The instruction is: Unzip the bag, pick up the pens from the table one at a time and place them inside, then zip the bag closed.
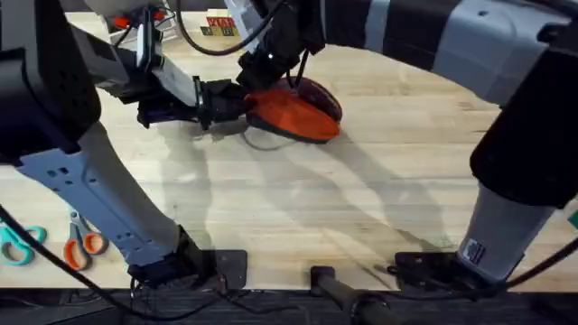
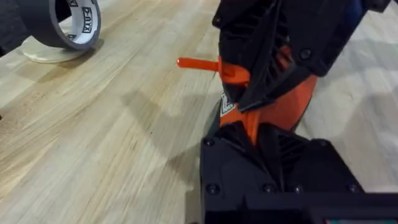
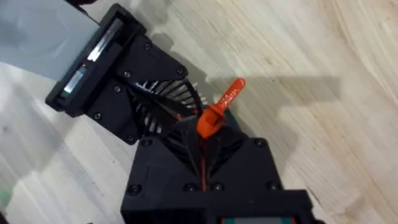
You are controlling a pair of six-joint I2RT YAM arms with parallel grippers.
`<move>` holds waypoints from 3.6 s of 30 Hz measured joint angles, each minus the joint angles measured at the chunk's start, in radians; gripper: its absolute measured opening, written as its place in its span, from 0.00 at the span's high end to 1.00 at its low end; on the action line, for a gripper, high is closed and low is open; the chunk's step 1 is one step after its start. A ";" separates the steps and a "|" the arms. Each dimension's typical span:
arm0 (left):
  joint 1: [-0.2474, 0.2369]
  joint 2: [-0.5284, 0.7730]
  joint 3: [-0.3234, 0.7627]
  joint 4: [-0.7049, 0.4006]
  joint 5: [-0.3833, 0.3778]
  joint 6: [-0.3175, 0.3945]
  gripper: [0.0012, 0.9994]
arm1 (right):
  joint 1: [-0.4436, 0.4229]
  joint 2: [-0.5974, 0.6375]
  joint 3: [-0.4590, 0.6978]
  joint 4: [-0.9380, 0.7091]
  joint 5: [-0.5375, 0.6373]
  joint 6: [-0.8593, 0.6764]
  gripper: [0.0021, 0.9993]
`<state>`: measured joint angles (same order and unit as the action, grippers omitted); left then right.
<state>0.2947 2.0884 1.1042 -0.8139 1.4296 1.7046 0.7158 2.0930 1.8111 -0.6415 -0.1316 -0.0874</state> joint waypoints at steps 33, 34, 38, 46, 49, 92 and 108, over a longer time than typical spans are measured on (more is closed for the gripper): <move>-0.018 0.000 0.006 0.008 0.008 -0.001 0.96 | -0.076 -0.001 0.004 -0.039 -0.024 -0.062 0.97; -0.018 0.000 0.007 0.008 0.008 -0.001 0.96 | -0.078 -0.001 0.004 -0.039 -0.028 -0.062 0.97; -0.016 0.000 0.007 0.007 0.003 -0.003 0.96 | -0.096 -0.003 0.008 -0.039 -0.009 -0.062 0.97; 0.005 0.000 0.000 -0.004 -0.013 -0.005 0.96 | -0.243 -0.056 0.010 -0.040 0.161 -0.066 0.97; 0.005 0.000 0.000 -0.004 -0.013 -0.005 0.96 | -0.259 -0.075 0.020 -0.039 0.189 -0.066 0.97; 0.005 0.000 0.000 -0.004 -0.013 -0.007 0.96 | -0.148 -0.209 0.060 -0.247 0.200 -0.073 0.00; 0.005 0.000 0.000 -0.004 -0.013 -0.007 0.96 | 0.010 -0.209 0.060 -0.274 0.203 -0.075 0.00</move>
<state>0.3000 2.0884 1.1042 -0.8181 1.4166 1.6977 0.7259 1.8843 1.8713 -0.9157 0.0719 -0.1623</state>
